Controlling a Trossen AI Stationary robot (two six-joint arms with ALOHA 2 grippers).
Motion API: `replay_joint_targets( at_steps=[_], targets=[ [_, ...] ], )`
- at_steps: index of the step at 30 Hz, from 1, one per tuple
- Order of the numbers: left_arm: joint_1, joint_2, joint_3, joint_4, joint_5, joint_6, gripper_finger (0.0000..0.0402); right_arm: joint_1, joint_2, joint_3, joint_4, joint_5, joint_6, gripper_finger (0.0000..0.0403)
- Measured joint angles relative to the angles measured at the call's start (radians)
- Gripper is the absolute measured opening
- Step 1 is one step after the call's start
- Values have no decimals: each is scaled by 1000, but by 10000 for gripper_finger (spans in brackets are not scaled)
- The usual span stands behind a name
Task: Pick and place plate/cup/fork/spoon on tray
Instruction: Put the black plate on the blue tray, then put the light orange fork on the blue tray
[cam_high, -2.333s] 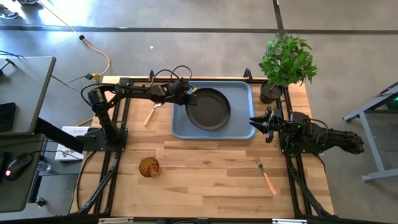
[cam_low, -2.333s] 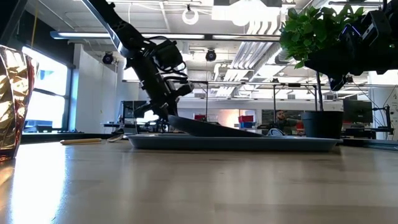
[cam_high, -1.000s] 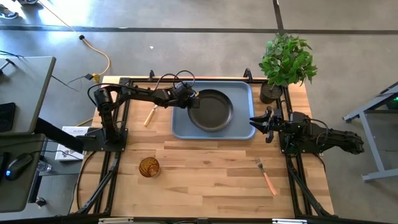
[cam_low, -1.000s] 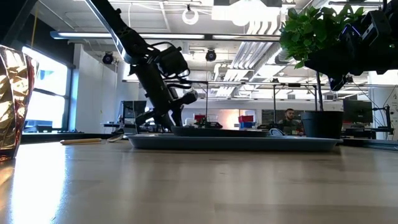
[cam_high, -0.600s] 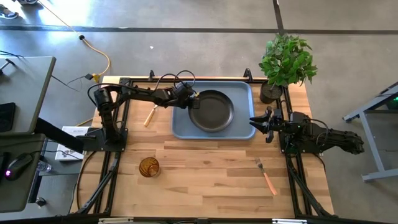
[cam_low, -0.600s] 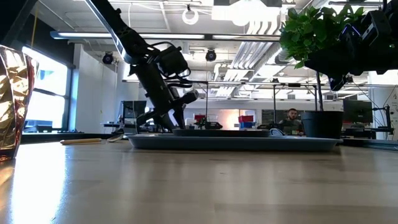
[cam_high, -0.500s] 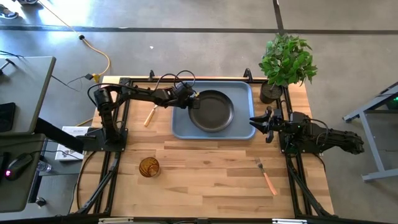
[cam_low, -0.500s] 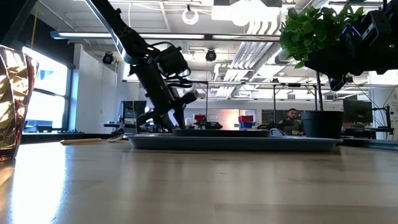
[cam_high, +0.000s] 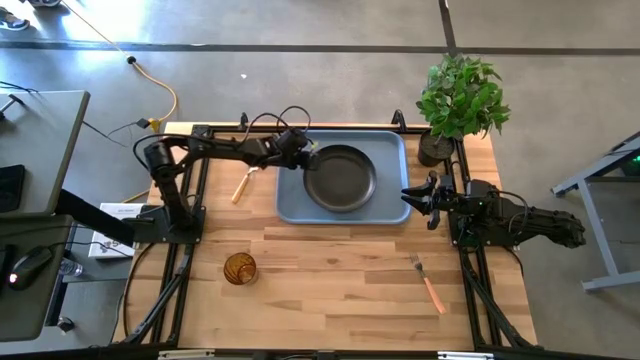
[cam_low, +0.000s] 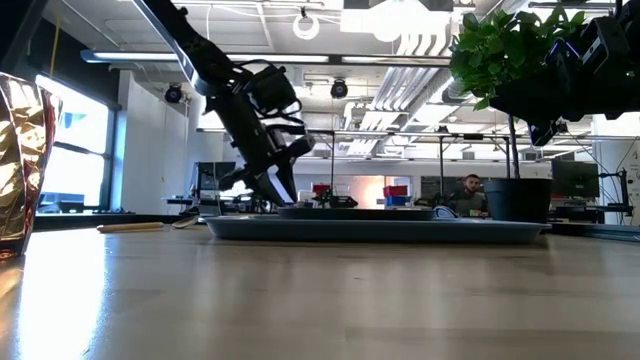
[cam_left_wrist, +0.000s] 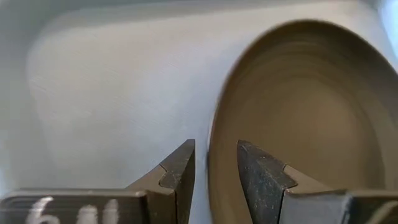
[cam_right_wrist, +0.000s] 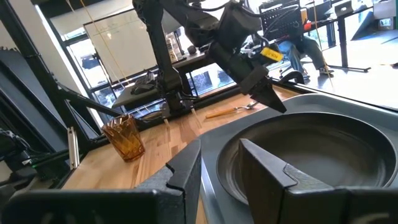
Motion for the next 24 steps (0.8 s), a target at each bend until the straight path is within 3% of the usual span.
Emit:
replay_joint_targets(
  at_steps=[7,13,24],
  targets=[
    [27,-39,0,-15,5,43,108,0,0,0,7,-1,34,99],
    [31,-117,0,-6,18,129,108,0,0,0,7,2,291,99],
    [15,-337,0,-1,141,278,108,0,0,0,7,5,640,99]
  ],
)
